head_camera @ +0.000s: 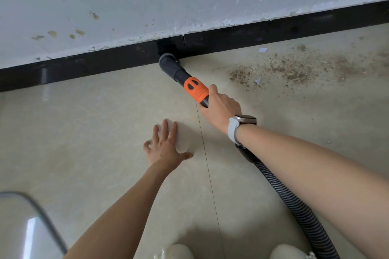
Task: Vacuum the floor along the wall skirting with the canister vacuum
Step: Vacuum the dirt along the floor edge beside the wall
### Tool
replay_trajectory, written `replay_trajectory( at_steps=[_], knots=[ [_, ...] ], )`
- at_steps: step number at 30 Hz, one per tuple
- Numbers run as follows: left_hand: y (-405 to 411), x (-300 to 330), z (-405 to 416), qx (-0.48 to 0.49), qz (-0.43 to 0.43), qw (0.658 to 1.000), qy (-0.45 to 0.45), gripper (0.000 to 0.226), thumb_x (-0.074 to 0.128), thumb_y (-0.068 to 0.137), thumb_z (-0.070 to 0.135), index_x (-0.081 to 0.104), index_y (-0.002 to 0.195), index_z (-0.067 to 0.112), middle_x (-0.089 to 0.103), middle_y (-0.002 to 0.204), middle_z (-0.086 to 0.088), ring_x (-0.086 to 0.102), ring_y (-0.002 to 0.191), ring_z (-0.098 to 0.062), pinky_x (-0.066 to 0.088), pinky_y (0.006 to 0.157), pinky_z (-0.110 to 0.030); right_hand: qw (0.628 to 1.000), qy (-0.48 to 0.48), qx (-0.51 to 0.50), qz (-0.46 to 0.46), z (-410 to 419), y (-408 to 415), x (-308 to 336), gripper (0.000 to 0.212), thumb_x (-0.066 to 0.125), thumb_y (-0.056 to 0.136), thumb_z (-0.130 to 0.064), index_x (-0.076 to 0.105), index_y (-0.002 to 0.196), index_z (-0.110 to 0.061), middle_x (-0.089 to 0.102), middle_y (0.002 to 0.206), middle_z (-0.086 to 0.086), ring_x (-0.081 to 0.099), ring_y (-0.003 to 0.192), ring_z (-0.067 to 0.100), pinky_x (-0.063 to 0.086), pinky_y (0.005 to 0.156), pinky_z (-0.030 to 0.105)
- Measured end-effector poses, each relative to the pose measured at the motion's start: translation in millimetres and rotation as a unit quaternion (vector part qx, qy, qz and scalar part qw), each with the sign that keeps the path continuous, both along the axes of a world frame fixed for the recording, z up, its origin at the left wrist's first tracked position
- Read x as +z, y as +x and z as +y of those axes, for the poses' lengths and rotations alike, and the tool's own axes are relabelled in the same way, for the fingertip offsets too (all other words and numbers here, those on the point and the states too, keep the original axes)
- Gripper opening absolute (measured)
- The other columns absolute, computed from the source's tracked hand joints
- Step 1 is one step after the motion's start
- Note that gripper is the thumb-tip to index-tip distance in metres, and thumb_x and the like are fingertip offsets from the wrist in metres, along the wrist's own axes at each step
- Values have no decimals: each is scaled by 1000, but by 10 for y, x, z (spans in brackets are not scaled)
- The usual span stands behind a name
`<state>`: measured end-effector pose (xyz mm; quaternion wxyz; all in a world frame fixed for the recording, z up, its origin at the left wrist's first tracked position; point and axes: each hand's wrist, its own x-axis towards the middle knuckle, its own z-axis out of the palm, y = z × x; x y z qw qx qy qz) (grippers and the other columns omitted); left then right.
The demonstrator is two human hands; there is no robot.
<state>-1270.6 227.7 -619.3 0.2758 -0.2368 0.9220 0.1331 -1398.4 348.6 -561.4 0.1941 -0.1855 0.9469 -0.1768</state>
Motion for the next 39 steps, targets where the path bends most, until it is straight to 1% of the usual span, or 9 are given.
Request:
replay_trajectory(
  at_steps=[3, 9, 14, 19, 23, 26, 29, 33, 39],
  knots=[
    [22, -17, -32, -7, 13, 1000, 6, 101, 62, 77, 61, -1, 150, 34, -16, 158, 8, -14, 145, -18, 10, 113, -44, 999, 25, -1, 23, 121, -21, 10, 31, 49, 94, -30, 37, 112, -8, 50, 77, 4, 47, 59, 25, 33, 54, 28],
    [170, 31, -326, 53, 55, 997, 20, 73, 59, 86, 48, 23, 147, 32, 3, 159, 4, 0, 145, -18, 13, 114, -40, 993, 74, 59, 66, 151, 48, 24, 31, 49, 94, -30, 37, 112, -8, 50, 76, 4, 47, 60, 27, 28, 50, 28],
    [312, 5, -752, 133, 7, 991, 0, 94, 65, 81, 52, 5, 150, 32, -10, 159, -1, -7, 146, -24, 13, 114, -45, 987, 93, 85, 100, -38, -55, 148, 31, 49, 94, -31, 39, 110, -6, 50, 77, 5, 48, 61, 27, 34, 56, 31],
    [455, 76, -909, 113, -47, 992, 2, 109, 70, 74, 54, -5, 149, 33, -19, 157, -4, -12, 144, -29, 20, 110, -46, 984, 82, 137, 84, -519, 106, 164, 31, 47, 95, -32, 39, 111, -7, 62, 88, 10, 47, 64, 27, 33, 58, 31],
    [436, 55, -944, 111, -61, 992, -1, 113, 72, 73, 53, -10, 149, 33, -23, 155, -4, -16, 143, -31, 22, 107, -49, 979, 71, 164, 98, -968, 213, 93, 29, 45, 97, -30, 39, 113, -7, 61, 91, 10, 44, 66, 28, 31, 60, 33],
    [422, 13, -967, 110, -64, 992, -1, 115, 74, 71, 52, -9, 148, 33, -23, 155, -4, -16, 143, -32, 24, 107, -50, 983, 63, 150, 86, -994, 200, 25, 28, 45, 96, -28, 38, 113, -7, 61, 90, 11, 47, 65, 29, 34, 59, 33],
    [431, -7, -972, 109, -59, 992, -6, 114, 74, 70, 54, -7, 149, 34, -21, 155, -2, -15, 143, -32, 25, 107, -50, 990, 54, 120, 50, -746, 67, -1, 31, 50, 95, -30, 38, 112, -8, 60, 87, 12, 55, 69, 32, 46, 61, 36],
    [444, -14, -967, 110, -55, 992, -8, 114, 74, 70, 54, -6, 149, 34, -20, 155, -1, -14, 143, -31, 25, 108, -49, 995, 58, 79, 28, -418, -69, 39, 29, 53, 93, -31, 30, 99, -14, 53, 80, 7, 50, 65, 29, 34, 57, 29],
    [434, 78, -905, 142, -57, 988, 29, 102, 73, 75, 46, 5, 149, 32, -9, 155, 0, -4, 143, -28, 28, 107, -46, 998, 67, 17, 9, -107, -84, 45, 29, 53, 92, -29, 30, 96, -13, 51, 75, 7, 49, 62, 29, 30, 52, 29]
  ],
)
